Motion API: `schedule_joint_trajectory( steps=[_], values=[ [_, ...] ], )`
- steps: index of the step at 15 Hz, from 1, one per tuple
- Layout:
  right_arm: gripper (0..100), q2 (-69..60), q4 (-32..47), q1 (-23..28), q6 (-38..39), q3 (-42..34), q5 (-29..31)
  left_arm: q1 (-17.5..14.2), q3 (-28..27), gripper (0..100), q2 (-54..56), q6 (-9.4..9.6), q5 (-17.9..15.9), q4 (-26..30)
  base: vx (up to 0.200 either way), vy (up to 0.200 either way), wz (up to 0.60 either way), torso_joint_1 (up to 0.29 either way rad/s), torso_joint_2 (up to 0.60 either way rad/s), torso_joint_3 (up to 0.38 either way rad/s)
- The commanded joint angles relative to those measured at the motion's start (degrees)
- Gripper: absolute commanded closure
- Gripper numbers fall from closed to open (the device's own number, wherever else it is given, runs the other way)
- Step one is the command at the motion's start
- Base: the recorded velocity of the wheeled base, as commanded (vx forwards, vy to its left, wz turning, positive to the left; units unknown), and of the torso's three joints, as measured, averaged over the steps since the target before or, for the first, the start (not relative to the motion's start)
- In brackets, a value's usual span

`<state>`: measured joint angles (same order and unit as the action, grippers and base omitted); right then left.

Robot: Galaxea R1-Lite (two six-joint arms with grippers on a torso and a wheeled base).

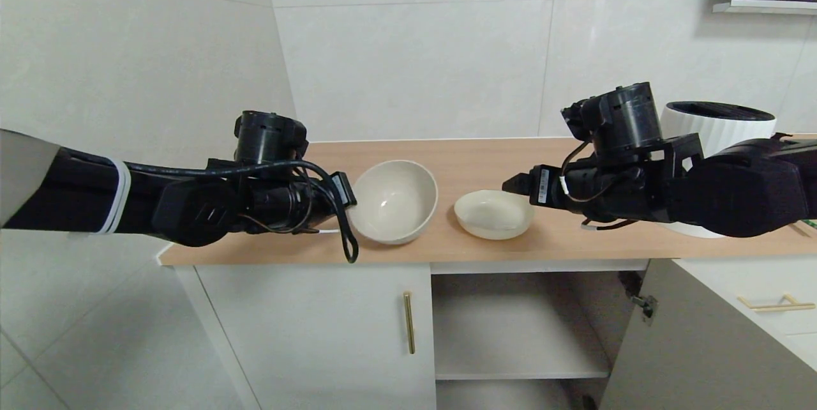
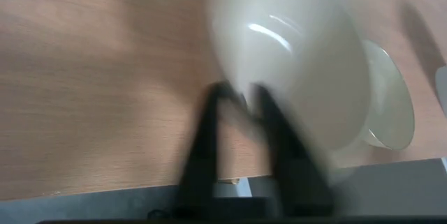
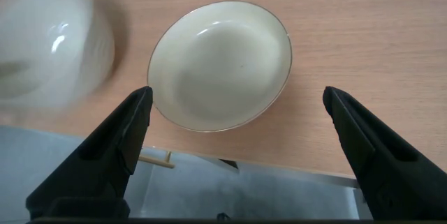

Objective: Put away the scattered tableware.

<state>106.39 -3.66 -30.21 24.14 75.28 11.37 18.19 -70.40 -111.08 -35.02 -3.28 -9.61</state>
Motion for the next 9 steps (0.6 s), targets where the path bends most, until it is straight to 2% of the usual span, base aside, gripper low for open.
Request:
schedule_joint_trajectory(
  steps=[1,6,9],
  values=[
    [0,0.31,-0.03,-0.03,0.12,0.22,-0.21,0.0,0.0,100,0.95,-0.04,0.03,-0.06,0.0,0.0,0.0,0.0,0.0,0.0],
    [0,5.67,2.87,0.41,1.7,5.06,0.84,-0.08,0.09,100,1.48,-0.13,0.03,0.03,0.0,0.0,0.0,0.0,0.0,0.0],
    [0,12.27,4.18,1.2,2.41,9.63,8.67,-0.08,0.18,100,2.1,-0.13,0.03,0.03,0.0,0.0,0.0,0.0,0.0,0.0]
  ],
)
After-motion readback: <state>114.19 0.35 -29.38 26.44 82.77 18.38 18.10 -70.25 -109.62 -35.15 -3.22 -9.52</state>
